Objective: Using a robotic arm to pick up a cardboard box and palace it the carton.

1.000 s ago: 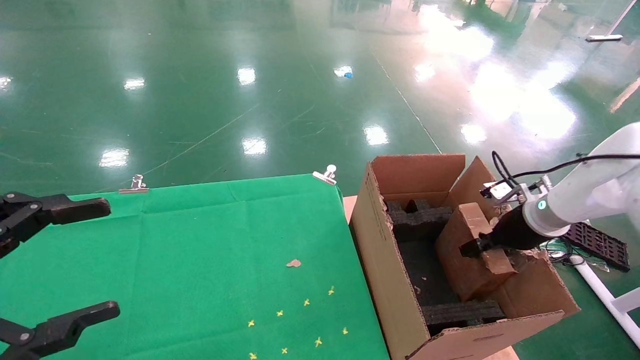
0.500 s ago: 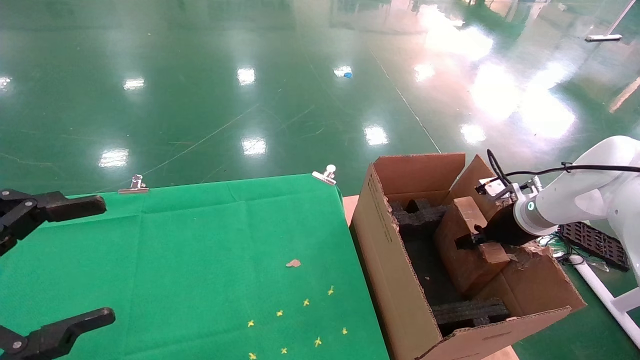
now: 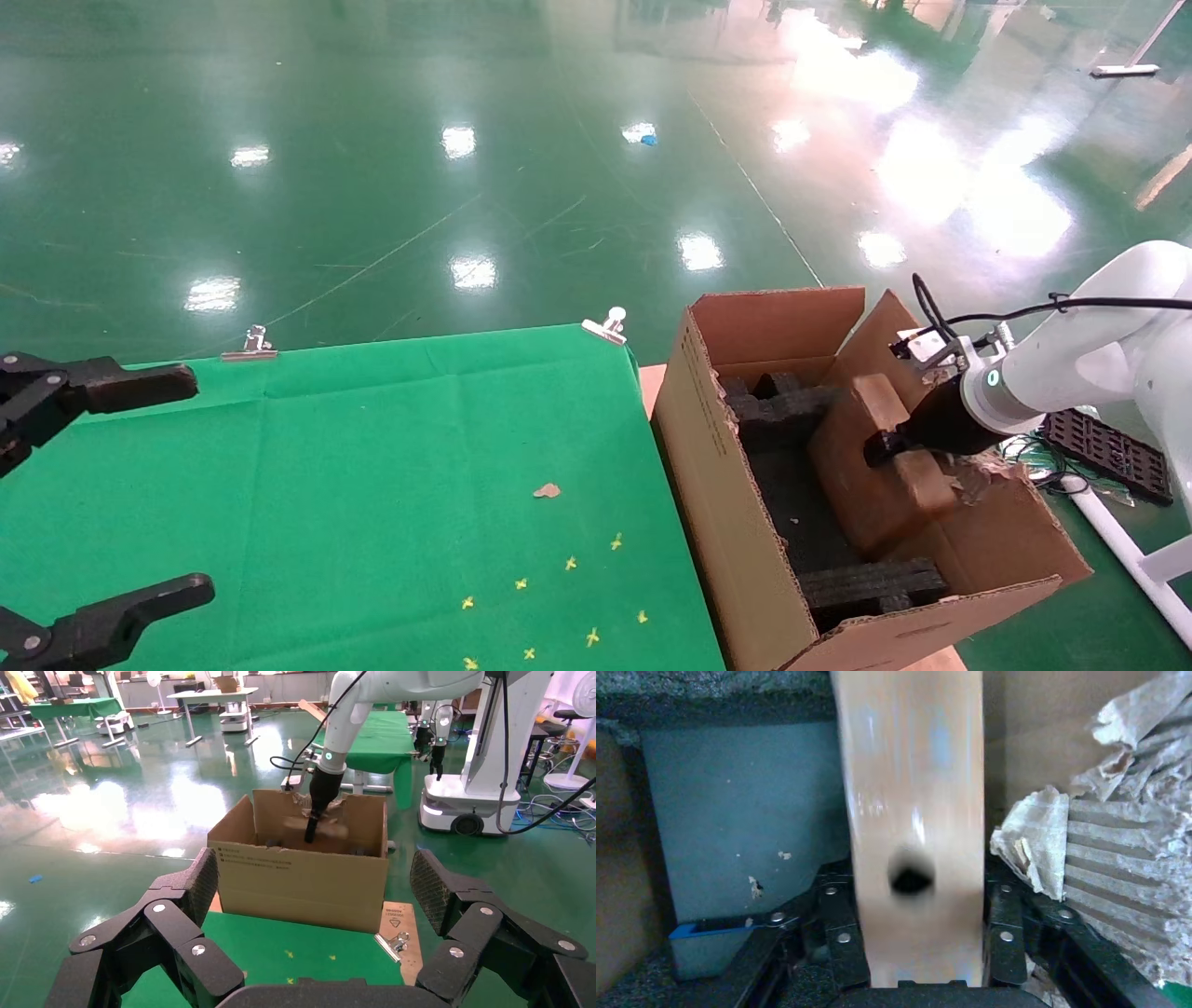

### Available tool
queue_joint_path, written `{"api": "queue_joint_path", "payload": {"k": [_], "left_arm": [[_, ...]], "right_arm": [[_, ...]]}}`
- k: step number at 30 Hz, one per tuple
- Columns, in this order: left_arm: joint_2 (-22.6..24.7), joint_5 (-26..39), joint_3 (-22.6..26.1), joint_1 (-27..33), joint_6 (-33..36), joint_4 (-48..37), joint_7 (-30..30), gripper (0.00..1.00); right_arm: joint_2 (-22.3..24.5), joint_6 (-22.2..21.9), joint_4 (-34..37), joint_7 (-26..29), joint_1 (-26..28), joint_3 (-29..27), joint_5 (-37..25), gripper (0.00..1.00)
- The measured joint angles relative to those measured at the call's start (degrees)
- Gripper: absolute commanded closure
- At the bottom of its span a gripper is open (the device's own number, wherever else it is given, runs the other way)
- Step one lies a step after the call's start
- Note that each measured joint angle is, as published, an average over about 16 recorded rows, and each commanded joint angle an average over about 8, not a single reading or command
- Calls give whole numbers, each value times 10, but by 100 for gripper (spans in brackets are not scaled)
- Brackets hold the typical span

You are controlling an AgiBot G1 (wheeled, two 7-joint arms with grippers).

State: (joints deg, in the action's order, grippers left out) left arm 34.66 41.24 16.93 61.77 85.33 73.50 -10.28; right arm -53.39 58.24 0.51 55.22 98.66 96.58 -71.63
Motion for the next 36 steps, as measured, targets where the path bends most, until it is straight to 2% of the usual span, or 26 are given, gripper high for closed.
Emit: {"api": "queue_joint_path", "payload": {"k": [6,11,26,31,36], "left_arm": [[0,0,0,0,0,0,0,0],[0,0,0,0,0,0,0,0],[0,-1,1,0,0,0,0,0],[0,-1,1,0,0,0,0,0],[0,-1,1,0,-1,0,1,0]], "right_arm": [[0,10,-1,1,17,2,-3,0],[0,29,-6,-6,52,4,-6,0],[11,143,-30,-79,260,6,-12,0],[17,153,-31,-101,305,1,-6,0],[23,147,-35,-115,320,-8,3,0]]}}
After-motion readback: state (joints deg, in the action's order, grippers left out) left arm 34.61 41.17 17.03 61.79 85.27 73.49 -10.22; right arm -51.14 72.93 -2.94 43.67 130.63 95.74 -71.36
